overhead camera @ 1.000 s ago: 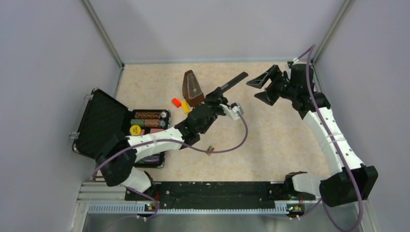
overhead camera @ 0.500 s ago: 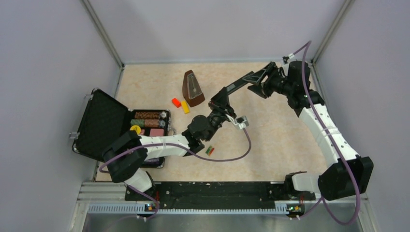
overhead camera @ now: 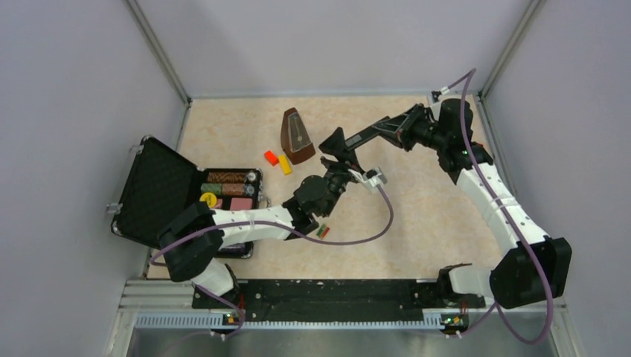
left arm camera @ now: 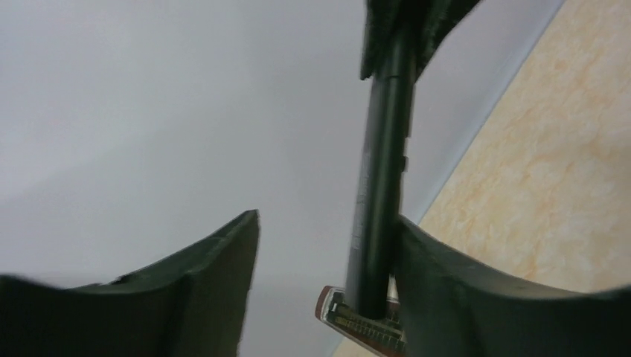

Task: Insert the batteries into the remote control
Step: Adjust the remote control.

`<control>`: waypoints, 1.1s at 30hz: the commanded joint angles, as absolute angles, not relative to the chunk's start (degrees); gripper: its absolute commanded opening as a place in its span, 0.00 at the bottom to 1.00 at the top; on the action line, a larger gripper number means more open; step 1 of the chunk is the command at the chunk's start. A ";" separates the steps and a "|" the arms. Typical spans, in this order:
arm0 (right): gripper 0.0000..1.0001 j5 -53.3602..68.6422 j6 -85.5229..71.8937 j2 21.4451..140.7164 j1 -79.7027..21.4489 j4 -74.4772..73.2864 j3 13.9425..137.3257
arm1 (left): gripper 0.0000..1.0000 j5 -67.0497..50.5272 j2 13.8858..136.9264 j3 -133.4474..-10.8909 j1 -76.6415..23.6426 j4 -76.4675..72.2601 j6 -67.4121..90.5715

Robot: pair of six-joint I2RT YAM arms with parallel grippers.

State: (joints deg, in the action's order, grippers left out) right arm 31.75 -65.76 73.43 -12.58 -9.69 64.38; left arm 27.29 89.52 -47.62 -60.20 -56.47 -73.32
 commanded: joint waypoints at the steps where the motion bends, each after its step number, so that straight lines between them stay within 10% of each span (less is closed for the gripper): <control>1: 0.00 28.67 -67.61 68.52 -12.96 -4.89 64.62 | 0.77 35.05 83.73 -55.46 -60.52 -50.52 -56.53; 8: 0.00 24.66 -66.43 66.04 -12.94 -4.13 65.20 | 0.98 23.25 72.79 -67.16 -59.14 -8.75 -21.05; 17: 0.00 22.72 -67.29 63.43 -12.96 6.15 61.70 | 0.99 1.13 67.21 -71.69 -40.94 6.82 26.63; 33: 0.00 22.41 -75.04 59.13 -13.23 22.13 55.44 | 0.92 -36.50 79.41 -62.05 -29.87 -47.06 81.88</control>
State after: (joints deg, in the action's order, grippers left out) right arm 23.35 -71.66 61.06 -12.67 14.96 56.12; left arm -29.61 75.22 -63.35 -29.74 -23.18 64.93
